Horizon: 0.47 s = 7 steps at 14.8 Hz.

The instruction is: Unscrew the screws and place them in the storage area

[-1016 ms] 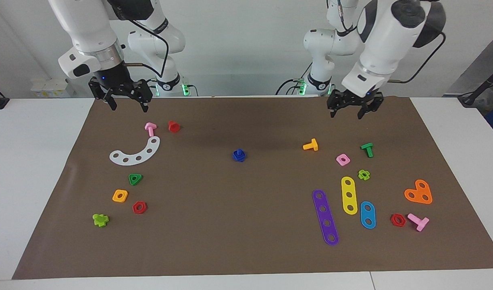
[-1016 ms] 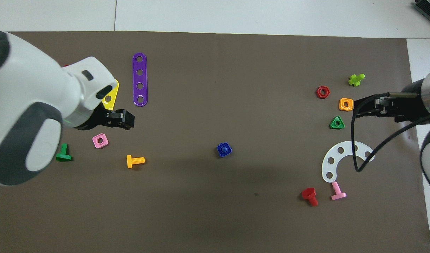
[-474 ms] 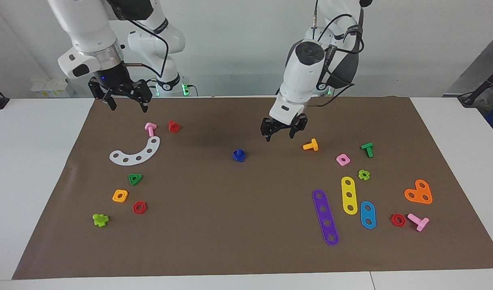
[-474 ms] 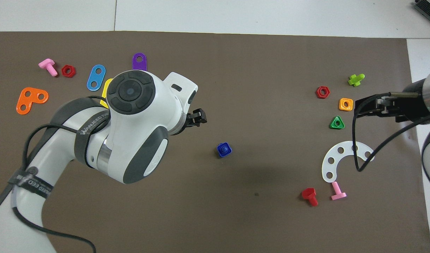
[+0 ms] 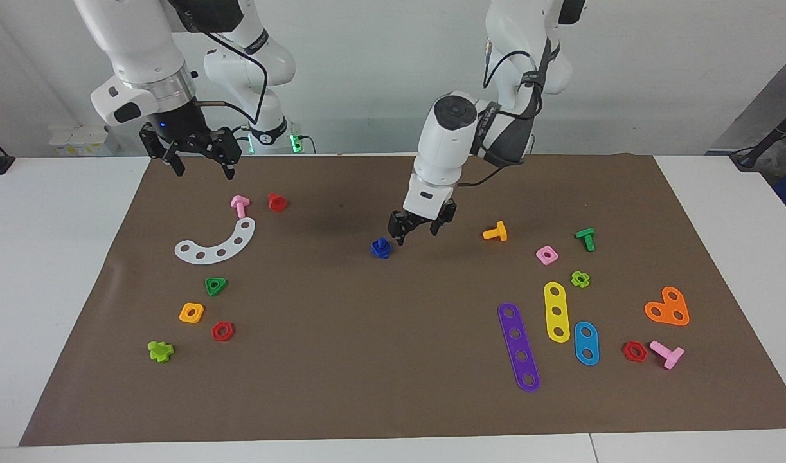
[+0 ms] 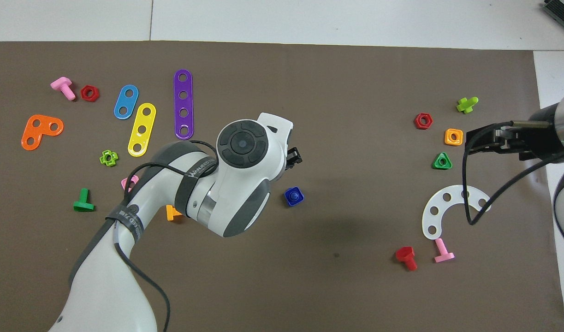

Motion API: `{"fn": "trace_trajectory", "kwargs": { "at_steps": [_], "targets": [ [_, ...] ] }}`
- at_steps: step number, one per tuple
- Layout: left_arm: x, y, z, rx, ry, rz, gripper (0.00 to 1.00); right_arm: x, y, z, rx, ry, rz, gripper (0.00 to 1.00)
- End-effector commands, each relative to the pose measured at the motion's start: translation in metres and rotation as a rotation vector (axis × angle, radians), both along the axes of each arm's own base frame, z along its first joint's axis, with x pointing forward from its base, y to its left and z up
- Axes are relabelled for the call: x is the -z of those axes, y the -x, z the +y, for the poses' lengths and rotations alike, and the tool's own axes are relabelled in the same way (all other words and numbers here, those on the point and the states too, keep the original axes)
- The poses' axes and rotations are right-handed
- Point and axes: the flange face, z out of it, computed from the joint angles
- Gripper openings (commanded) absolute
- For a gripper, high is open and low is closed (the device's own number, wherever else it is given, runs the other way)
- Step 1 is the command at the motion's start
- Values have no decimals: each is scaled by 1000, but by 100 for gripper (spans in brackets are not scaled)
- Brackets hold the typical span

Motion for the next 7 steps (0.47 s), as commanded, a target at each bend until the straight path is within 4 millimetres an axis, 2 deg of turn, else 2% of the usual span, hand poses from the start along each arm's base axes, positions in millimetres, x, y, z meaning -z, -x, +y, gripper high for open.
{"fn": "trace_trajectory", "kwargs": {
  "at_steps": [1, 3, 7],
  "targets": [
    [22, 2, -11, -30, -6, 10, 88, 1, 2, -3, -21, -25, 5, 100],
    [38, 10, -20, -29, -14, 20, 87, 1, 2, -3, -21, -25, 5, 100],
    [50, 31, -34, -13, -27, 35, 78, 1, 2, -3, -21, -25, 5, 100]
  ]
}}
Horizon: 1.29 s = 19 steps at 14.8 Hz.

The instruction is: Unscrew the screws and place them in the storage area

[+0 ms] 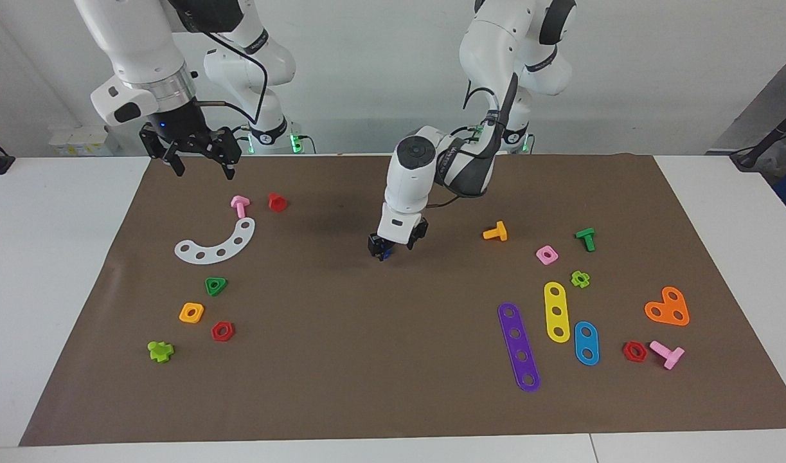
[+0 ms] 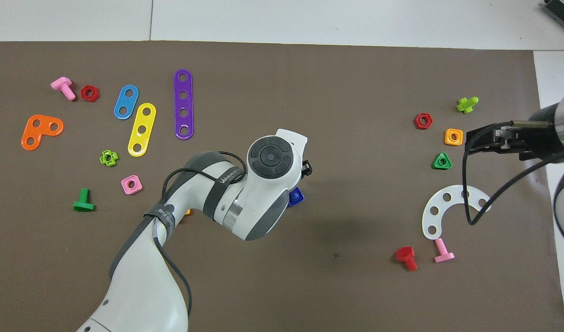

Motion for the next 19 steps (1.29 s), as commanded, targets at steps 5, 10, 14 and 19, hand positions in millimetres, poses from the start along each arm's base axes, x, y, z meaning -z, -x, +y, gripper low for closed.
{"fn": "trace_trajectory", "kwargs": {
  "at_steps": [5, 10, 14, 19],
  "targets": [
    [17, 26, -10, 6, -13, 13, 65, 1, 1, -5, -18, -25, 0, 100],
    [18, 26, -11, -19, -1, 4, 63, 1, 2, -6, -18, -25, 3, 100],
    [17, 25, -12, -27, 9, -8, 58, 1, 1, -7, -16, -25, 2, 100],
    [17, 24, -12, -28, 16, -16, 58, 2, 2, -6, -16, -25, 3, 100]
  ]
}}
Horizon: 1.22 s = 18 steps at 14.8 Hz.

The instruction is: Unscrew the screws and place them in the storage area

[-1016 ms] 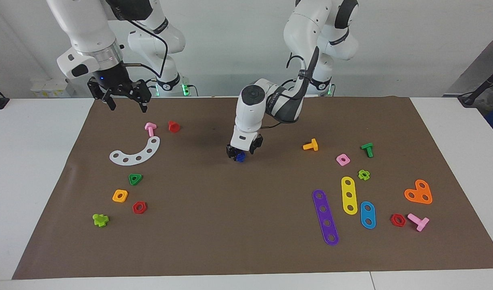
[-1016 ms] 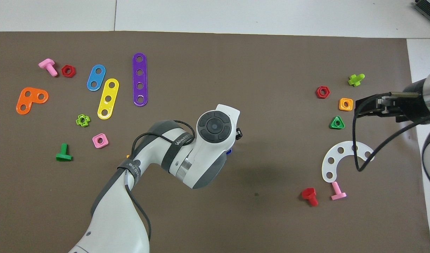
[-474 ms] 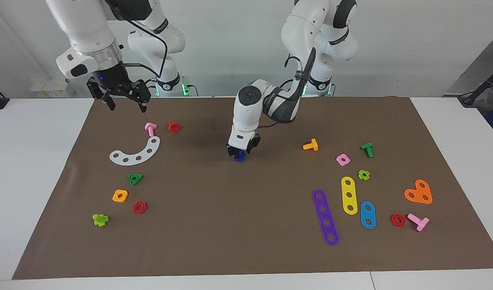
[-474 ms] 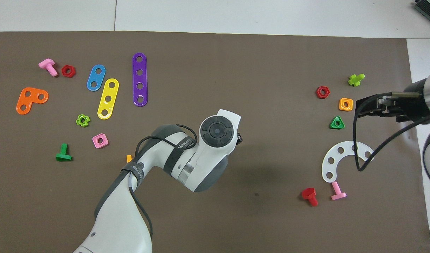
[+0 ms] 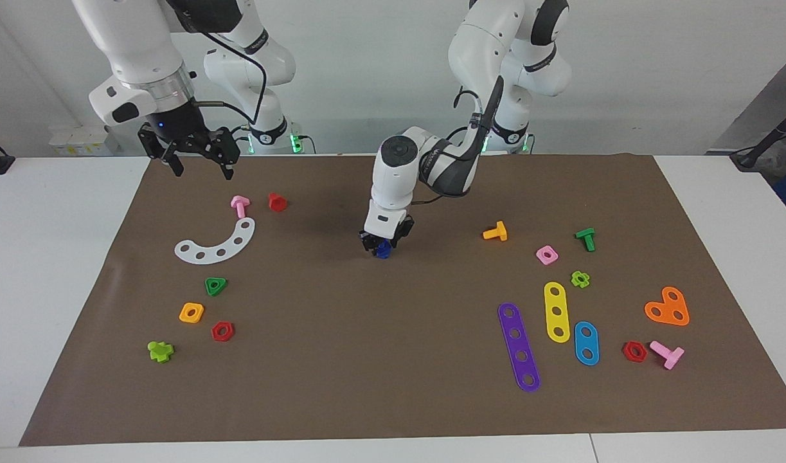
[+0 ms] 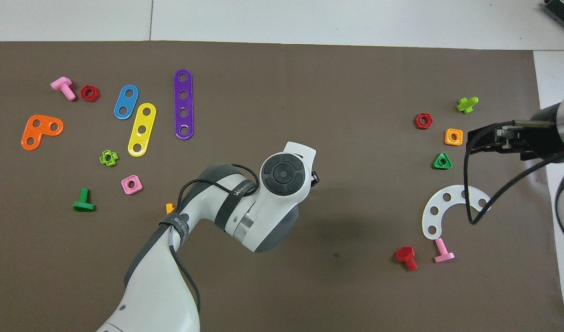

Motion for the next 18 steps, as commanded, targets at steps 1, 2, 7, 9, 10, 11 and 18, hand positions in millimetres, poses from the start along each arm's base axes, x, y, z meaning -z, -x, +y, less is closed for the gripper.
{"fn": "trace_trajectory", "kwargs": {
  "at_steps": [1, 2, 7, 9, 10, 11, 18],
  "targets": [
    [3, 5, 2, -18, 6, -4, 57, 2, 2, -4, -19, -25, 3, 100],
    [5, 5, 2, -18, 5, -3, 55, 1, 2, -4, -17, -25, 2, 100],
    [9, 11, 1, -10, -2, 5, 46, 1, 2, -3, -17, -25, 3, 100],
    [9, 11, 1, -8, -4, 5, 31, 2, 2, -4, -19, -25, 5, 100],
    [8, 11, 1, -7, -9, 13, 21, 2, 2, -4, -19, -25, 5, 100],
    [6, 11, 0, -7, -10, 15, 16, 2, 2, -4, -20, -25, 5, 100],
    [-50, -25, -17, -35, -14, 75, 14, 1, 2, -2, -8, -25, -3, 100]
  ]
}}
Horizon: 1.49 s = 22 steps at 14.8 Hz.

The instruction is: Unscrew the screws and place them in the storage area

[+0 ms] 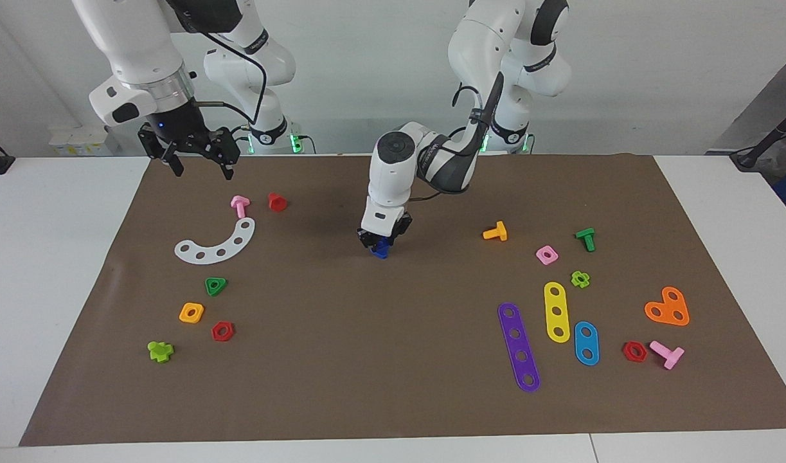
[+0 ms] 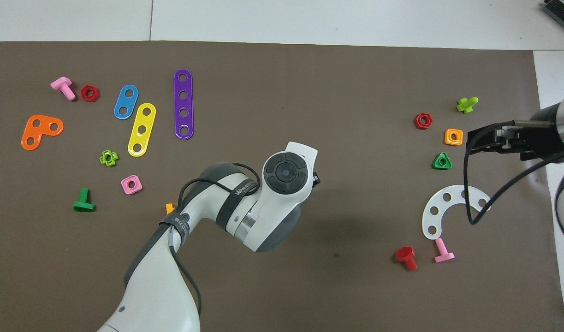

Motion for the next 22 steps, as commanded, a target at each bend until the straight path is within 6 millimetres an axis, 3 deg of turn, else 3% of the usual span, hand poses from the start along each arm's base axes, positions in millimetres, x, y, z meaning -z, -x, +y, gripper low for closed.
{"fn": "trace_trajectory", "kwargs": {
  "at_steps": [1, 3, 5, 7, 8, 11, 14, 18, 20, 21, 22],
  "targets": [
    [-23, -23, -8, -28, -8, 48, 14, 1, 2, -1, -11, -25, -2, 99],
    [-43, -46, 11, -58, -20, 68, 14, 3, 0, 5, -18, -27, -24, 99],
    [-57, -72, 44, -106, -17, 59, 14, 14, 3, 13, 2, -28, -41, 99],
    [-71, -95, 95, -89, -5, 47, 14, 32, 7, 47, -7, -33, -67, 97],
    [-79, -103, 122, -47, 7, 39, 14, 41, 14, 54, 6, -36, -86, 97],
    [-76, -120, 197, 110, 16, 44, 14, 70, 31, 94, -12, -43, -100, 97],
    [-52, -122, 264, 311, 31, 52, 14, 117, 34, 157, -41, -38, -59, 96],
    [0, -96, 298, 431, 34, -64, 14, 174, 41, 237, -35, -48, -78, 96],
    [18, -85, 305, 455, 27, -97, 15, 195, 39, 259, -38, -54, -104, 96],
    [22, -83, 306, 475, 27, -92, 18, 203, 37, 263, -43, -57, -106, 96],
    [23, -82, 308, 481, 27, -88, 34, 211, 34, 266, -46, -62, -113, 95]
  ]
}}
